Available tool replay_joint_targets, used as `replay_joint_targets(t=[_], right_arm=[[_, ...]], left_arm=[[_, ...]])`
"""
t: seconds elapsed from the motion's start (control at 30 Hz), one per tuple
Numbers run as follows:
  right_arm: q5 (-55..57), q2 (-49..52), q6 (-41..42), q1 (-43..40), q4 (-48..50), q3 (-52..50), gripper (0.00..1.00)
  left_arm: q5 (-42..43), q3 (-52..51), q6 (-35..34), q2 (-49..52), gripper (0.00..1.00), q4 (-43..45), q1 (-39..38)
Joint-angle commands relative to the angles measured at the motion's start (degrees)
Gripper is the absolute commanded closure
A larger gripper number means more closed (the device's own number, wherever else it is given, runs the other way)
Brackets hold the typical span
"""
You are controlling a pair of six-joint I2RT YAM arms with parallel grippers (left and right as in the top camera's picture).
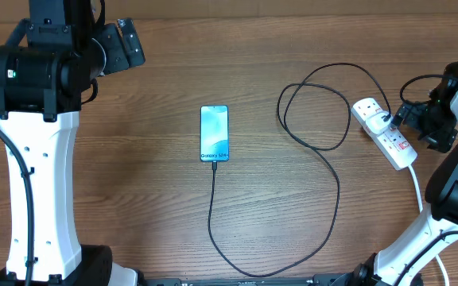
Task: Plug charger to phone and switch on socket
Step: 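Press the power strip switch down with the right gripper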
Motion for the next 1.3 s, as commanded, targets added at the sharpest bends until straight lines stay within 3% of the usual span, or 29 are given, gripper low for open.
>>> replay_joint_targets(t=[0.0,0.9,1.07,1.27], right_arm=[[-1.7,0.3,-1.3,0.5,-1.0,-0.2,0.0],[-3.0,-0.4,-0.9,0.5,-5.1,2.3,0.0],[-3.2,-6.2,0.2,0.5,-8.0,4.2,0.0],[-9.4,-20.2,0.8,0.6,-10.6,4.1,0.0]], left_arm=[[-0.7,-0.2,-1.2,-0.2,0.0,0.0,-0.1],[-0.7,-0.2,-1.2,-0.2,0.01,0.0,-0.1],[-0.7,-0.2,-1.2,-0.2,0.0,0.0,-0.1],[-0.7,-0.2,-1.2,-0.2,0.0,0.0,-0.1]])
